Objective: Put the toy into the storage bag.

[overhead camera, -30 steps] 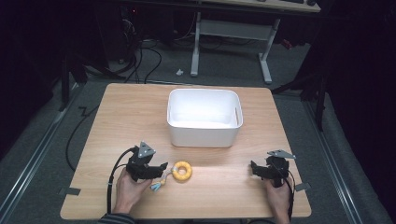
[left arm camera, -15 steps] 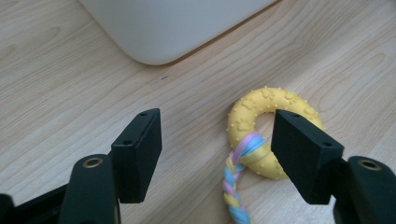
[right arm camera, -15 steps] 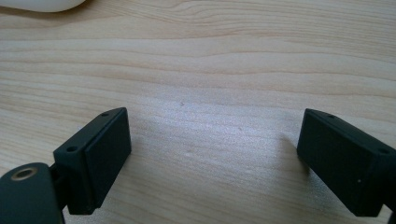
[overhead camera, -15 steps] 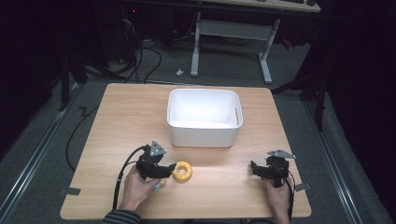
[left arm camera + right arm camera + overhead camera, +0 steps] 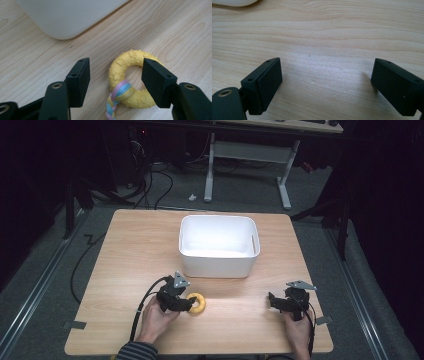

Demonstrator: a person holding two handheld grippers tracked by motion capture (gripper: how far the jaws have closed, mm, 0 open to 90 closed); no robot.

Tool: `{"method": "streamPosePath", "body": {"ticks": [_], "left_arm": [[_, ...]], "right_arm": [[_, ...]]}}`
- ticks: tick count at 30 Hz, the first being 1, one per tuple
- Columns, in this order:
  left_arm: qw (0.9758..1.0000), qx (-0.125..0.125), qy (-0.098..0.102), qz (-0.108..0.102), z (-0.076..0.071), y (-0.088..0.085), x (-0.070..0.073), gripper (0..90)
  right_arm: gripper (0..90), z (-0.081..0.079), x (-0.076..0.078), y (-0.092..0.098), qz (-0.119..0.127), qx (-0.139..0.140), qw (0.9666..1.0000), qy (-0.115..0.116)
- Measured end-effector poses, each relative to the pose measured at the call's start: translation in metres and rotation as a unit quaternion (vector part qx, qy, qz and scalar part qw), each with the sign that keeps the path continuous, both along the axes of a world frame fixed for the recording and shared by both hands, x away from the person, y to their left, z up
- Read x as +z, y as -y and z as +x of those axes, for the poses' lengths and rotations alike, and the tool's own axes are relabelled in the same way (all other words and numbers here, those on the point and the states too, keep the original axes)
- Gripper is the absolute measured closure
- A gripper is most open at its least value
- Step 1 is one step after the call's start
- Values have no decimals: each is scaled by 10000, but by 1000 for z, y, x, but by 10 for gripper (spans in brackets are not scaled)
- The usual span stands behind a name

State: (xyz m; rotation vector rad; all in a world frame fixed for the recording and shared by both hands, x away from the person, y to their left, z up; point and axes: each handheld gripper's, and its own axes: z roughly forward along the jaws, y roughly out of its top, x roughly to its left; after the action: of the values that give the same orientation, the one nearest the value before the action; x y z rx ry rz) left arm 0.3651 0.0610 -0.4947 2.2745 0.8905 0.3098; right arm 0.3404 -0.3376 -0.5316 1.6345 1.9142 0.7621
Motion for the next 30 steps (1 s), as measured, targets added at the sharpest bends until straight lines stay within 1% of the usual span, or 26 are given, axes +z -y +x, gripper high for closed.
{"method": "streamPosePath", "body": {"ticks": [4, 6, 8, 11, 13, 17, 21, 23, 30], "left_arm": [[9999, -36, -73, 64, 2, 4, -3, 427], [9999, -51, -110, 61, 3, 5, -5, 443], [9998, -68, -124, 127, 3, 7, -6, 457], [9997, -52, -183, 169, 4, 9, -9, 465], [9996, -31, -180, 226, 5, 10, -10, 476], [9994, -28, -204, 275, 6, 12, -13, 496], [9994, 4, -186, 289, 6, 12, -14, 514], [9994, 30, -208, 278, 7, 12, -15, 524], [9993, -44, -260, 259, 8, 12, -15, 546]], "right_arm": [[99, 0, 0, 0, 4, -1, 10000, -1], [99, 0, 0, 0, 0, -1, 10000, 0], [99, 0, 0, 0, 1, 0, 10000, 0], [99, 0, 0, 0, -1, 1, 10000, 0], [100, 0, 0, 0, 1, 2, 10000, 1], [101, 0, 0, 0, 7, 2, 10000, 0], [101, 0, 0, 0, 6, 3, 10000, 1], [101, 0, 0, 0, 6, 3, 10000, 0], [101, 0, 0, 0, 6, 2, 10000, 2]]}}
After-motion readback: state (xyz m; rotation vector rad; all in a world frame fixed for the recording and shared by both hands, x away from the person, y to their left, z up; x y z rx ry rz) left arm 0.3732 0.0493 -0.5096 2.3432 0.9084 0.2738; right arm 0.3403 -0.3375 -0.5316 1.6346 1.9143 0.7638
